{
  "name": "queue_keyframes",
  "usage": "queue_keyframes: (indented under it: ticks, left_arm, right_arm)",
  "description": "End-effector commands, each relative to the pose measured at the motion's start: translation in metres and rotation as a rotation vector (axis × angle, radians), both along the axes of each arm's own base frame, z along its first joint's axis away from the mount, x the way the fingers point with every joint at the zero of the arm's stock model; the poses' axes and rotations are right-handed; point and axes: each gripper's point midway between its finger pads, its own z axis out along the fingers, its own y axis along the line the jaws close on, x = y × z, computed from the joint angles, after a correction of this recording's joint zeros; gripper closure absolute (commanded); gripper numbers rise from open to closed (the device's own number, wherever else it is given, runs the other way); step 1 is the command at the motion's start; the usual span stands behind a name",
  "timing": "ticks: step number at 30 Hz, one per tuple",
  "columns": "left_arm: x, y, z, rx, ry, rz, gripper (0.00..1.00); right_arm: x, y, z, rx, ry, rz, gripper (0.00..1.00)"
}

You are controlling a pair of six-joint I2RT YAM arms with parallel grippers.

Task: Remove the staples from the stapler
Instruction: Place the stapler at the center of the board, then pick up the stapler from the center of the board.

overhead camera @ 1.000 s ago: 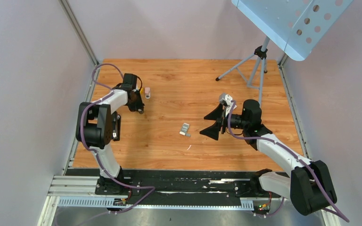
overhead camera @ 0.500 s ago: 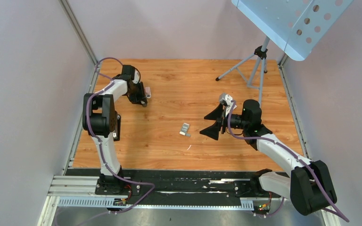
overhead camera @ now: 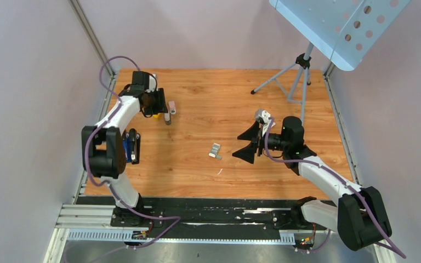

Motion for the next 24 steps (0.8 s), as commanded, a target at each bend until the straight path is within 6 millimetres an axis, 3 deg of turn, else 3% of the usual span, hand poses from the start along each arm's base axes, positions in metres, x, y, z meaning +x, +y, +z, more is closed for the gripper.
queue_keyframes:
  ticks: [1,4,7,10,12,17,24]
  left_arm:
    - [-0.006,0.007,0.063,0.045,-0.241,-0.027,0.46]
    - [-0.028,0.02,0.078,0.088,-0.341,0.031,0.44]
    - [-0.053,0.035,0.091,0.133,-0.417,0.098,0.35]
    - [-0.08,0.051,0.093,0.182,-0.452,0.161,0.19]
    - [-0.098,0.065,0.094,0.22,-0.479,0.24,0.02]
    - [-0.13,0.084,0.079,0.237,-0.49,0.355,0.0]
    - [-0.133,0.098,0.039,0.127,-0.394,0.433,0.0]
  right_arm:
    - [0.0,-0.005,-0.002,0.002,-0.02,-0.013,0.03]
    - [-0.001,-0.005,-0.003,0.003,-0.02,-0.011,0.03]
    - [-0.002,-0.005,-0.004,0.004,-0.022,-0.009,0.03]
    - [-0.002,-0.006,-0.005,0.004,-0.021,-0.012,0.02]
    - [-0.002,-0.006,-0.006,0.004,-0.017,-0.012,0.02]
    - [-0.002,-0.006,-0.007,0.004,-0.016,-0.014,0.02]
    - [-0.002,-0.006,-0.006,0.002,-0.019,-0.012,0.02]
